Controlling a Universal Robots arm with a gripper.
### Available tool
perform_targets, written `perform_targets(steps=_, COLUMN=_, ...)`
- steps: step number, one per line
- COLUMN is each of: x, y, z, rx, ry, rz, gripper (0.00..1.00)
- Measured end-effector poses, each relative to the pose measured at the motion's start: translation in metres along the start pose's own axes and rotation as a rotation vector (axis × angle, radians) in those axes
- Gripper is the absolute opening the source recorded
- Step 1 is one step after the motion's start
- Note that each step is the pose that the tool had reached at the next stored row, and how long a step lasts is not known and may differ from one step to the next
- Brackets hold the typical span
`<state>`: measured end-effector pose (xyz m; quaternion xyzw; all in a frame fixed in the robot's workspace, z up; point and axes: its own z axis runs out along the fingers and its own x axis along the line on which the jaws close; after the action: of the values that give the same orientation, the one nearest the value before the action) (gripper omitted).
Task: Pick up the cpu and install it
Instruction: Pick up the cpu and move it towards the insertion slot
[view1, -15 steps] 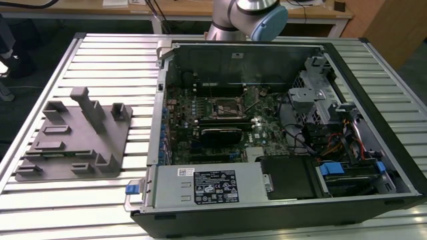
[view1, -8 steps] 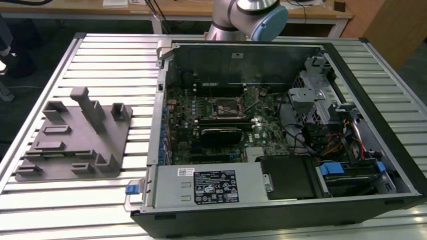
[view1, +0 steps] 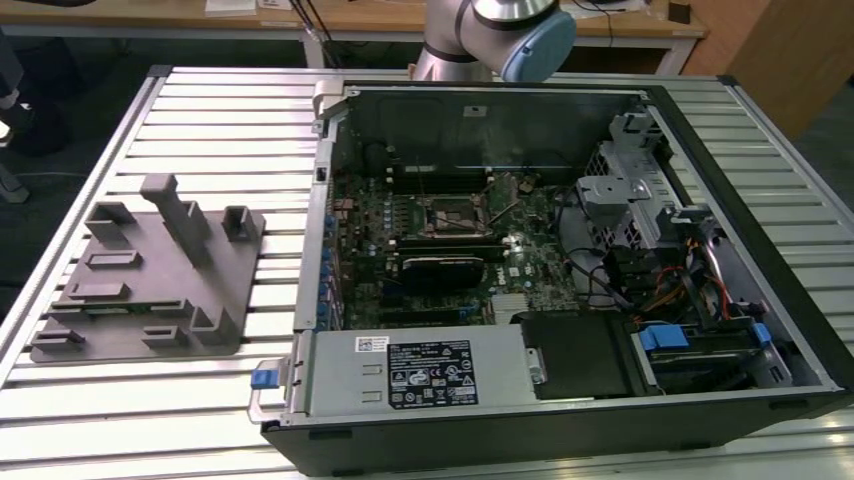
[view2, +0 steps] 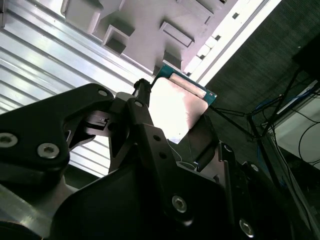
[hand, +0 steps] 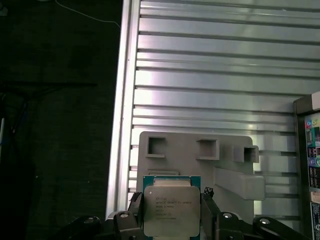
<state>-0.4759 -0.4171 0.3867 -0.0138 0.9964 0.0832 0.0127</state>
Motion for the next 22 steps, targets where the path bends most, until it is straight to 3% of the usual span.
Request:
perform_targets(steps=7, x=-0.0002, y=0.0002, z=-0.0014, rx=0.0002, ry=0.0, rz=0.0, gripper=0.55)
perform_targets(steps=10, x=-0.0023, y=0.0004, z=-0.0013, rx=0.0085, ry=-0.0001, rz=0.002, gripper=0.55)
perform_targets(steps=14, x=-0.0084, y=0.0005, z=-0.001, rx=0.0187, ry=0.0001, rz=0.004, gripper=0.55)
perform_targets(steps=22, x=-0.0223, y=0.0004, z=-0.0007, rx=0.0273, ry=0.0028, rz=0.006, gripper=0.55)
